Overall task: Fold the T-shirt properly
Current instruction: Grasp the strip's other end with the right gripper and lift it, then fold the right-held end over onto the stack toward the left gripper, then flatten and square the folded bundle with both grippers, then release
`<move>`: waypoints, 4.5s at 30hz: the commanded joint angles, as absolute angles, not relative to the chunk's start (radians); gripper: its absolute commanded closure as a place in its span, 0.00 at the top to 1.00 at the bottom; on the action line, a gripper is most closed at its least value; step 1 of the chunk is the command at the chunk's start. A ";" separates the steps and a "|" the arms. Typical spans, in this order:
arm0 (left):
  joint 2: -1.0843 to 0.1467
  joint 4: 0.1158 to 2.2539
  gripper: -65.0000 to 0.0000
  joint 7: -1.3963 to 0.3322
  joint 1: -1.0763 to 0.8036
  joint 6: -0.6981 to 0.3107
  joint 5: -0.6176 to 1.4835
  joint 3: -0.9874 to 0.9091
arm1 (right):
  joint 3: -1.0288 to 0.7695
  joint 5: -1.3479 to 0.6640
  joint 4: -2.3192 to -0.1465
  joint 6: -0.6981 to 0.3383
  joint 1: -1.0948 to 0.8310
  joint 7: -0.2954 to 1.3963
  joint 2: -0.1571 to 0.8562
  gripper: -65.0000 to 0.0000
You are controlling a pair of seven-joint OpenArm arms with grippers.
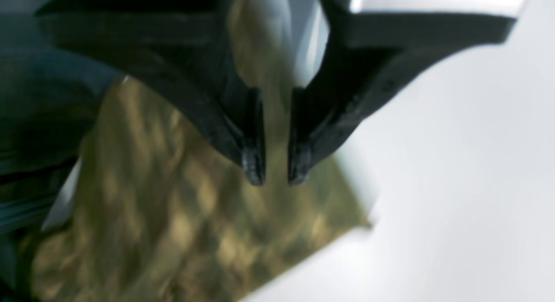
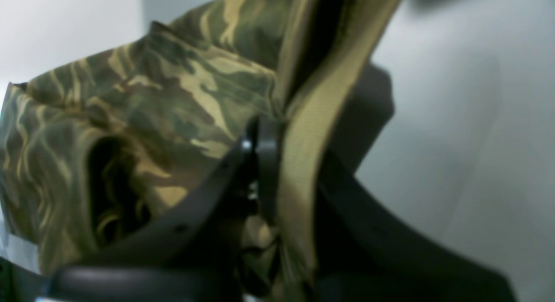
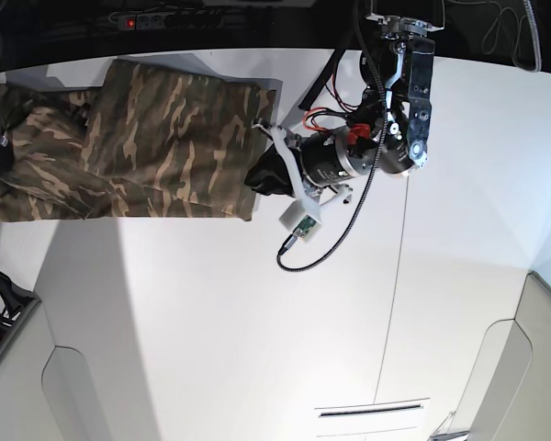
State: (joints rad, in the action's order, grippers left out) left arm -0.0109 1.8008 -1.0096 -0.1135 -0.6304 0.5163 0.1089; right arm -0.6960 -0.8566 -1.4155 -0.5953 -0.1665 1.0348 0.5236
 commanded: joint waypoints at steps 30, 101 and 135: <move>0.002 1.819 0.19 -0.943 -0.233 -0.626 0.557 0.229 | -0.100 -0.725 -2.017 -0.587 -0.081 1.181 0.416 0.12; -0.049 1.590 0.19 -0.814 -0.127 -0.564 0.315 0.281 | 0.000 -0.523 -1.398 -0.583 0.138 0.852 0.335 0.00; -0.218 1.796 0.19 -0.883 0.059 -0.520 0.415 0.281 | -0.128 -0.696 -1.643 -0.583 -0.095 0.929 0.324 0.00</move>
State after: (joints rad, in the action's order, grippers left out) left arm -0.2180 1.7805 -0.8940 0.0444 -0.5167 0.4088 0.2832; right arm -0.1223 -0.6804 -1.6241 -0.5770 -0.1097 0.9485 0.3149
